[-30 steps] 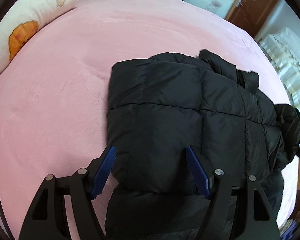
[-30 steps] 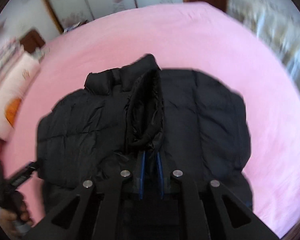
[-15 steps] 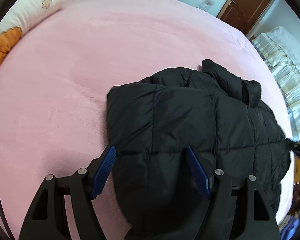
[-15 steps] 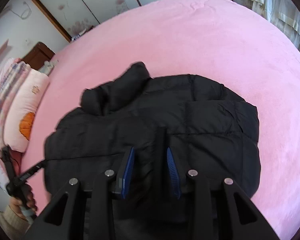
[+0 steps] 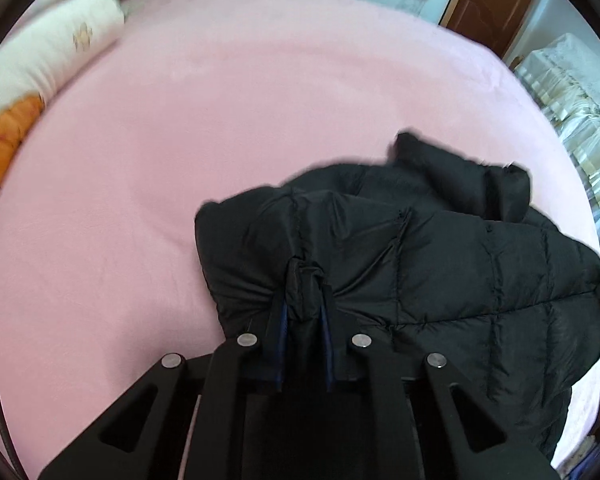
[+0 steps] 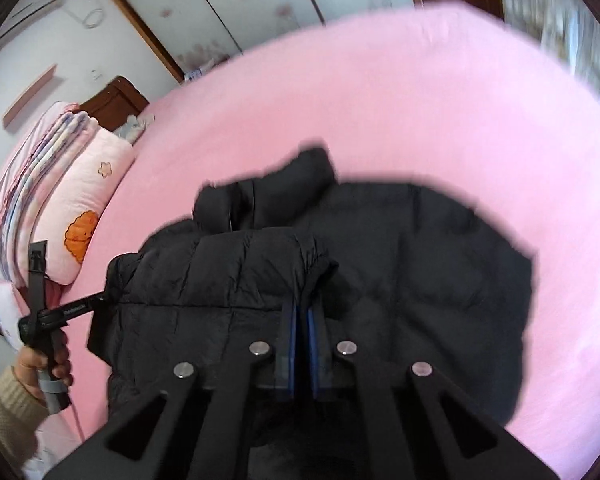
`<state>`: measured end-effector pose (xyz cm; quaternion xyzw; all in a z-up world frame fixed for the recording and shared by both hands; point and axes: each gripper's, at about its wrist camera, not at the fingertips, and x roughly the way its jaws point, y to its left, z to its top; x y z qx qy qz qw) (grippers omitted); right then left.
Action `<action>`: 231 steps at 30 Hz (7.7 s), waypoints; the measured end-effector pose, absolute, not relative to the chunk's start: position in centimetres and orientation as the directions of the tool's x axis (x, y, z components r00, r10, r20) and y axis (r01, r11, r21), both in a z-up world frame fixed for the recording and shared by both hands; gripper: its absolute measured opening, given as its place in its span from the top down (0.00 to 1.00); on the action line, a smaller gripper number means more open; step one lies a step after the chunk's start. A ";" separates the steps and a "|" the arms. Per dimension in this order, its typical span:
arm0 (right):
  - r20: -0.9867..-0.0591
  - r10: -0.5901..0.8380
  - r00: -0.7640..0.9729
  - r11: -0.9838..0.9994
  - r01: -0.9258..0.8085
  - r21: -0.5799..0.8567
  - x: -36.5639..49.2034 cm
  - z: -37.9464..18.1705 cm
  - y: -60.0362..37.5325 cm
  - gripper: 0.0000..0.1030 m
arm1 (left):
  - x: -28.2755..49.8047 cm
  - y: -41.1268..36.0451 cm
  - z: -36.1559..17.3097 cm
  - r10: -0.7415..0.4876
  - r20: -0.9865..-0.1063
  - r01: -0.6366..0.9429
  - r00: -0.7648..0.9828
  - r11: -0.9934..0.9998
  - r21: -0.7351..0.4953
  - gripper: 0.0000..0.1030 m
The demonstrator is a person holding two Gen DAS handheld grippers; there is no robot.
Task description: Fold large clothes
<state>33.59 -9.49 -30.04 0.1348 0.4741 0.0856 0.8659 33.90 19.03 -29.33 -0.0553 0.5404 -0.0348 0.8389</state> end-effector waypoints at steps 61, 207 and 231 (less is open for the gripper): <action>-0.855 0.100 0.509 0.993 0.008 0.121 28.8 -33.9 -10.9 0.87 | 25.2 8.7 -29.9 0.052 -0.879 -0.104 0.474 0.995 0.003 0.36; -0.644 0.327 0.692 0.850 0.082 0.520 9.7 -14.4 -14.9 0.97 | 14.6 28.4 -16.3 -0.549 -0.703 -0.175 0.452 0.718 -0.673 0.96; -0.857 0.312 0.410 0.884 0.204 0.420 38.8 -33.9 -18.2 0.97 | 42.6 19.7 -34.2 -0.289 -0.930 -0.316 0.226 0.881 -0.351 0.88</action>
